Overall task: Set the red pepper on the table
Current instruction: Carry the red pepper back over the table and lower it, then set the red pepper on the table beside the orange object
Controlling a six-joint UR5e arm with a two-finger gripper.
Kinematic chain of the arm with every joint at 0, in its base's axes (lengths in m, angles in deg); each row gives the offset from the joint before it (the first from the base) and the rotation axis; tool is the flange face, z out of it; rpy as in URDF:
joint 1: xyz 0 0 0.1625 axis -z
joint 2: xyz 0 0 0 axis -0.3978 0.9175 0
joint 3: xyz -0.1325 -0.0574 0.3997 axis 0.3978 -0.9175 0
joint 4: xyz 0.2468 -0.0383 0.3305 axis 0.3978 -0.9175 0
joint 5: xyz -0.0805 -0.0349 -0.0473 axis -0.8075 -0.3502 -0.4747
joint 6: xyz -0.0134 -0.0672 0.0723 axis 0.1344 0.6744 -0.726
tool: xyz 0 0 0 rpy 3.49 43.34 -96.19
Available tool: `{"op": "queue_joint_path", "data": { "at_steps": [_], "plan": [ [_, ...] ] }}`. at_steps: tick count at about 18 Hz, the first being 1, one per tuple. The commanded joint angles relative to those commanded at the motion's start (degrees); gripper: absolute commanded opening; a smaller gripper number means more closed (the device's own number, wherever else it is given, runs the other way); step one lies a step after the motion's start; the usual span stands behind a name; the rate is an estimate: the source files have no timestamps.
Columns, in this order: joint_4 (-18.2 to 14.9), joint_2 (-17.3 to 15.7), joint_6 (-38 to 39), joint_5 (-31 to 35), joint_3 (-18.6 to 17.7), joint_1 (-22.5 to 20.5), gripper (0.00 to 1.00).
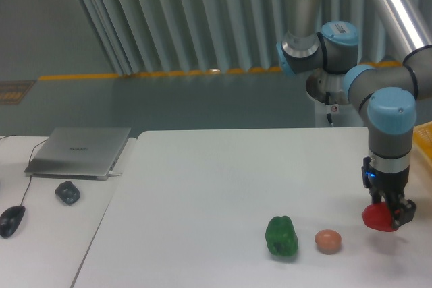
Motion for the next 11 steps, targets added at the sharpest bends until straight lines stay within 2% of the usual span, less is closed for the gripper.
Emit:
{"op": "queue_joint_path", "data": {
  "at_steps": [5, 6, 7, 11],
  "plan": [
    [0.09, 0.44, 0.18, -0.09, -0.54, 0.26, 0.60],
    [0.09, 0.35, 0.26, -0.18, -0.45, 0.35, 0.71],
    [0.09, 0.18, 0.09, -0.44, -0.10, 0.18, 1.00],
    [-0.17, -0.17, -0.09, -1.85, 0.52, -0.26, 1.00]
  ]
}}
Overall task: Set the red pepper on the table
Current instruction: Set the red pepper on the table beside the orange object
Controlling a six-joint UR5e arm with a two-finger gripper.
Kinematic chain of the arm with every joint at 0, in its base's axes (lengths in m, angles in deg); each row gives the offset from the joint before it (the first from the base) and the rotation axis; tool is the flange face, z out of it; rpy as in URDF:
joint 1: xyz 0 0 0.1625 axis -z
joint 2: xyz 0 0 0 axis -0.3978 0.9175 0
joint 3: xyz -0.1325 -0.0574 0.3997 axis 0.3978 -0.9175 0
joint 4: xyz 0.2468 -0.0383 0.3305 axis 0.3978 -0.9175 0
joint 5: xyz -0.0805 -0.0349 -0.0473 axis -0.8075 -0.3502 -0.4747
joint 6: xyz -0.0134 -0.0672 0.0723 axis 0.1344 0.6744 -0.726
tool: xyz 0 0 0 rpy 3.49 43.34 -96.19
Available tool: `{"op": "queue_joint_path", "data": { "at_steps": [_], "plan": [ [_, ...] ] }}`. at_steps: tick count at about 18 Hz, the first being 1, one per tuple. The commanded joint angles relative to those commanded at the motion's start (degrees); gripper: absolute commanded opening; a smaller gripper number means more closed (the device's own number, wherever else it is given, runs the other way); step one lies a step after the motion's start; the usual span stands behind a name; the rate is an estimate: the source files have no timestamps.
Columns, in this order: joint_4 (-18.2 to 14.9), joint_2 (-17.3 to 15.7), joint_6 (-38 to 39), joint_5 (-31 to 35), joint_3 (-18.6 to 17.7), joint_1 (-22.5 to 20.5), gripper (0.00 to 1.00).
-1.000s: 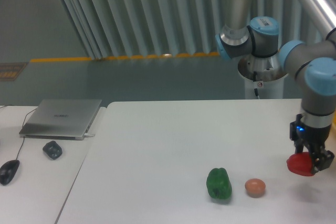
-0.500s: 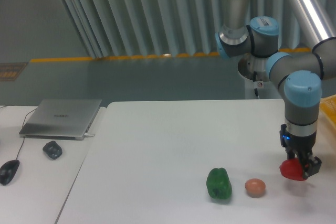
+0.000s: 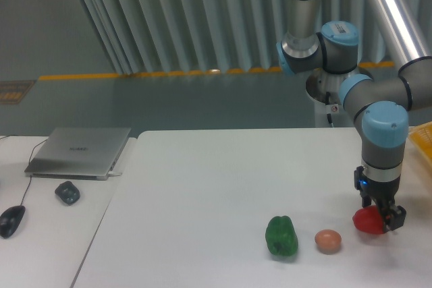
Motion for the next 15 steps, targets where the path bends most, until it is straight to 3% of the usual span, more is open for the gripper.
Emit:
{"op": "queue_joint_path", "data": {
  "at_steps": [15],
  "plan": [
    [0.00, -1.41, -0.35, 0.00, 3.08, 0.26, 1.00]
  ]
}}
